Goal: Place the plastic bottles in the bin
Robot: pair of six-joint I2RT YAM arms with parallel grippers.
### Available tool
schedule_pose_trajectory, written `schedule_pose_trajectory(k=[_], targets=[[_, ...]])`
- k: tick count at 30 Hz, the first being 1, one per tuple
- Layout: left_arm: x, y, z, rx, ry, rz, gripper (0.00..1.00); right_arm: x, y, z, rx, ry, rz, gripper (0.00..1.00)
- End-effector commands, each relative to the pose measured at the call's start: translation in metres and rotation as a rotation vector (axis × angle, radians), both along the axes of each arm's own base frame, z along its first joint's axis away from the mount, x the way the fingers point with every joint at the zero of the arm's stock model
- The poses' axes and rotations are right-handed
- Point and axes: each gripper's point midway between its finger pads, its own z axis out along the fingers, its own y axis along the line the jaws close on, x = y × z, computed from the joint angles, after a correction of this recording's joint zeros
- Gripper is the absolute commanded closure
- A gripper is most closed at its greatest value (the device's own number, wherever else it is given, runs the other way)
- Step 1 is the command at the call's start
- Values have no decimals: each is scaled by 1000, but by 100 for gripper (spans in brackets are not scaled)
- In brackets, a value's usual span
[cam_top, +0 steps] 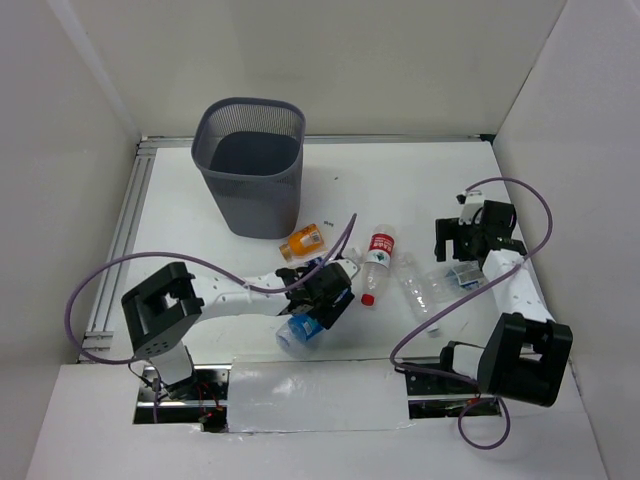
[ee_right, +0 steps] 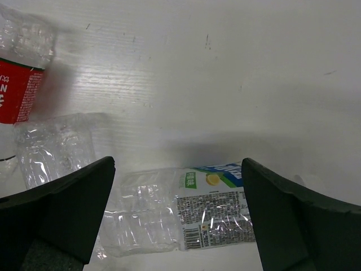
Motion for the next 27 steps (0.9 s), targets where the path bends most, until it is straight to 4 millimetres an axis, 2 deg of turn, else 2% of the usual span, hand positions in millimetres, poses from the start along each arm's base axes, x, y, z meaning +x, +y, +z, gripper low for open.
schedule_pose_trajectory(k=[1,3,4,5,6,7,8,10,11,12,13,14,15,17,18,19,20,21,23,24,26,27], targets=[[-7,0,-9,46,28,31,8,10,1,17,8,-34,23,0],[-10,2,-21,87,41,38,8,12,8,18,36,-32,62,0],[-10,2,-21,88,41,38,11,10,11,17,43,-28,81,0],[-10,3,-25,97,45,38,18,13,14,19,47,-35,107,0],[-12,2,-25,93,55,33,30,10,24,21,84,-28,160,3],[-13,0,-19,73,55,29,58,8,28,18,90,-20,202,7],[-14,-3,-15,53,60,23,70,9,32,22,97,-31,235,21],[-16,-14,5,8,45,-16,82,8,48,28,132,-49,320,36],[-14,-27,31,-64,26,-46,88,7,55,32,130,-65,355,40],[-15,-32,47,-99,18,-65,93,7,62,39,140,-91,381,45],[-14,-38,66,-146,-1,-85,95,10,65,45,129,-117,395,45],[-10,-49,95,-209,-37,-120,98,11,73,46,138,-121,408,45],[-9,-51,129,-274,-82,-132,98,11,78,51,147,-139,419,45],[-4,-59,173,-356,-151,-157,98,17,85,60,170,-164,409,40],[14,-60,218,-426,-230,-140,98,19,91,57,203,-136,383,36],[23,-60,237,-454,-264,-133,98,25,92,61,204,-145,370,30],[44,-51,278,-500,-350,-96,98,26,96,63,230,-135,355,27],[56,-45,298,-520,-394,-69,98,29,99,59,236,-117,355,24],[85,-31,341,-587,-494,-3,97,33,101,66,239,-118,342,18],[112,-11,383,-652,-602,70,93,33,106,64,243,-102,354,15],[141,13,417,-695,-699,163,92,30,110,62,238,-92,376,15],[160,39,443,-712,-780,236,92,29,115,62,239,-90,391,15]])
